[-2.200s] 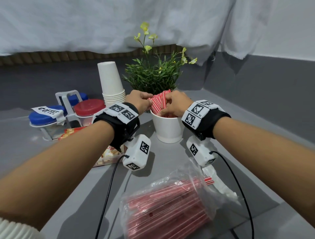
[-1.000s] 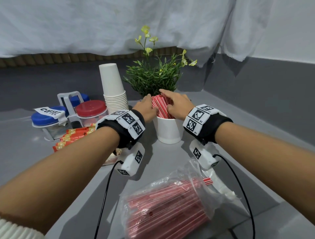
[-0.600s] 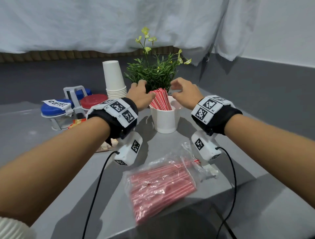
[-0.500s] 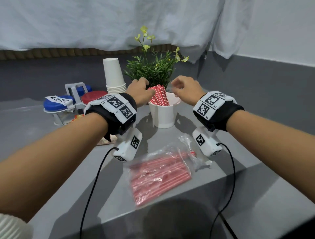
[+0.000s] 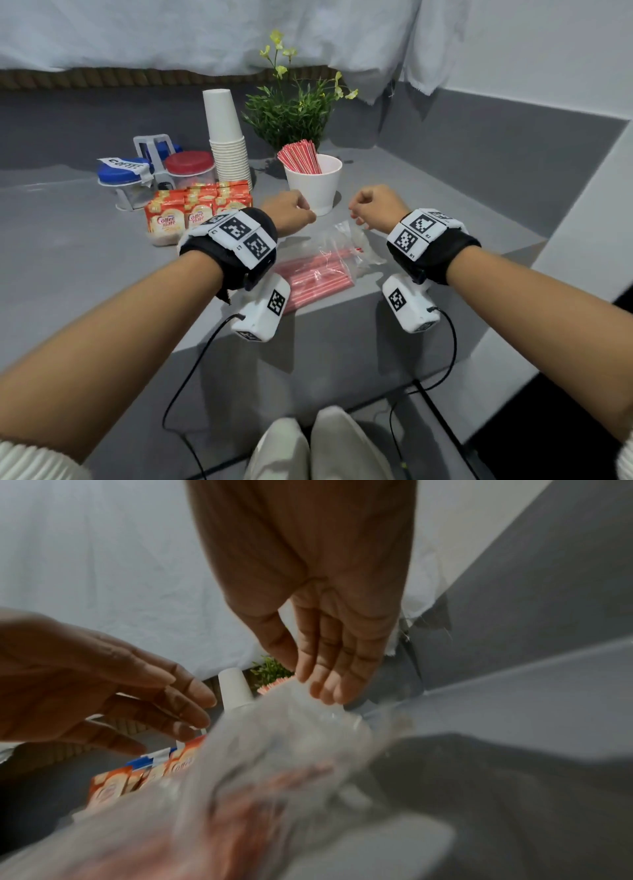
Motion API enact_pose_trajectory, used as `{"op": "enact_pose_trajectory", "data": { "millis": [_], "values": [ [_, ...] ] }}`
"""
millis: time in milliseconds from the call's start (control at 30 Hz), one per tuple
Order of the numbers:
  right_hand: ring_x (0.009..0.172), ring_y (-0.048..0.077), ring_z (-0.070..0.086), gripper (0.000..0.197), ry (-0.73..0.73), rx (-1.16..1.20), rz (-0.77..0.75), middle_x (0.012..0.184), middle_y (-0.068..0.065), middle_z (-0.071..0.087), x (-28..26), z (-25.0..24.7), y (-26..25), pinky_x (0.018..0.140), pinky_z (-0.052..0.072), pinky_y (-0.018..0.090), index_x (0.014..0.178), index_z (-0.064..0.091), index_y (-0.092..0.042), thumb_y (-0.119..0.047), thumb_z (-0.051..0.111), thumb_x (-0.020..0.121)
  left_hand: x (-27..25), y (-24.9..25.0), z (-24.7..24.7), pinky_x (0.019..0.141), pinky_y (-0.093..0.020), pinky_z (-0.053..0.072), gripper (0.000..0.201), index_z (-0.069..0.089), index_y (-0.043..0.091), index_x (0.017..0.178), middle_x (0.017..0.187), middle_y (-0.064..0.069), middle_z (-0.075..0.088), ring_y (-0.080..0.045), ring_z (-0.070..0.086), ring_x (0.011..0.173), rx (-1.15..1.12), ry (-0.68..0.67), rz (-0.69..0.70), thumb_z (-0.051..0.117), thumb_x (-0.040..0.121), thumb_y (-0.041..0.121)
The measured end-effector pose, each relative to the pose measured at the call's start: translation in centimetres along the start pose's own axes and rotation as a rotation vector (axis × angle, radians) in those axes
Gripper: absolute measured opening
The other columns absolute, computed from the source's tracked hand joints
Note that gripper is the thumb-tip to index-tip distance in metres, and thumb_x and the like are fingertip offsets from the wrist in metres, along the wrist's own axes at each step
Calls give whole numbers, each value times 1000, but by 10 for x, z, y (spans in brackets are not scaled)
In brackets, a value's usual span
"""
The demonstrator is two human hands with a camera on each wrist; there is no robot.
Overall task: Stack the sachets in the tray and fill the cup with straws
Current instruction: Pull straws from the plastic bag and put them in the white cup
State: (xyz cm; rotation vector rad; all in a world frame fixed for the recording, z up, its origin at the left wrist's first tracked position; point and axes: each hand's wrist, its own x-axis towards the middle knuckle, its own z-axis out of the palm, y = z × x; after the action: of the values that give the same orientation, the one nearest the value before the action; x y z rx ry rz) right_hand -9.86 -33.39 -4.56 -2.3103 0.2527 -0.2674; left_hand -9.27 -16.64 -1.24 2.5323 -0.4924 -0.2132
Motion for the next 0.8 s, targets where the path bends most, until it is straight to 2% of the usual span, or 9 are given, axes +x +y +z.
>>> {"op": "enact_pose_trajectory", "data": {
  "millis": [100, 167, 233, 300, 367, 500, 633, 733, 800],
  "values": [
    [76, 25, 51, 20, -6, -67, 98, 82, 21, 58, -13, 14, 13, 73, 46, 34, 72, 59, -1, -5, 46, 87, -15, -6, 11, 69, -26, 37, 8, 52, 15, 95, 87, -2, 50, -20, 46, 96, 22, -61, -44, 51, 93, 22],
    [88, 32, 59, 25, -1, -114, 127, 96, 25, 65, -22, 23, 19, 77, 46, 34, 91, 64, 11, -4, 45, 89, -24, -13, 19, 79, -27, 40, 27, 49, 11, 114, 102, -3, 54, -21, 47, 104, 57, -125, -94, 53, 92, 27],
    [89, 32, 61, 26, 2, -127, 127, 93, 24, 65, -29, 28, 23, 74, 45, 32, 93, 64, 12, -3, 44, 88, -25, -21, 27, 98, -34, 39, 53, 38, 10, 133, 130, -10, 50, -26, 48, 119, 95, -175, -137, 56, 89, 35],
    [80, 25, 56, 25, -20, -98, 123, 87, 21, 63, -34, 30, 23, 68, 44, 28, 87, 66, 8, -2, 43, 87, -26, -27, 33, 101, -38, 38, 67, 31, 13, 138, 137, -11, 46, -29, 48, 122, 103, -197, -165, 60, 85, 42],
    [79, 20, 56, 24, -44, -73, 114, 93, 17, 67, -36, 30, 23, 64, 44, 24, 91, 68, 3, -1, 45, 87, -28, -32, 40, 103, -40, 38, 75, 29, 15, 139, 139, -10, 44, -30, 46, 124, 112, -201, -180, 63, 81, 47],
    [89, 21, 61, 27, -87, -18, 76, 92, 4, 67, -39, 32, 24, 77, 51, 30, 96, 70, -8, 2, 47, 85, -31, -37, 50, 108, -44, 30, 79, 25, 18, 142, 143, -11, 34, -33, 31, 132, 175, -126, -153, 64, 80, 47],
    [78, 19, 60, 16, -177, 104, 58, 85, 0, 66, -40, 36, 28, 59, 43, 20, 93, 71, -14, -8, 60, 83, -31, -37, 52, 106, -42, 30, 74, 28, 15, 139, 141, -11, 35, -31, 30, 131, 152, -84, -138, 65, 81, 42],
    [86, 22, 63, 14, -206, 145, 26, 92, 4, 70, -40, 38, 31, 77, 52, 33, 91, 72, -16, -21, 72, 77, -29, -38, 55, 103, -41, 36, 65, 36, 10, 132, 133, -14, 46, -31, 42, 123, 103, -92, -140, 66, 81, 40],
    [87, 25, 64, 3, -228, 165, -1, 86, 3, 68, -43, 38, 30, 81, 52, 39, 78, 72, -21, -20, 73, 76, -28, -40, 57, 101, -43, 40, 57, 42, 9, 124, 126, -14, 53, -30, 49, 116, 80, -99, -134, 65, 82, 39]
  ]
}}
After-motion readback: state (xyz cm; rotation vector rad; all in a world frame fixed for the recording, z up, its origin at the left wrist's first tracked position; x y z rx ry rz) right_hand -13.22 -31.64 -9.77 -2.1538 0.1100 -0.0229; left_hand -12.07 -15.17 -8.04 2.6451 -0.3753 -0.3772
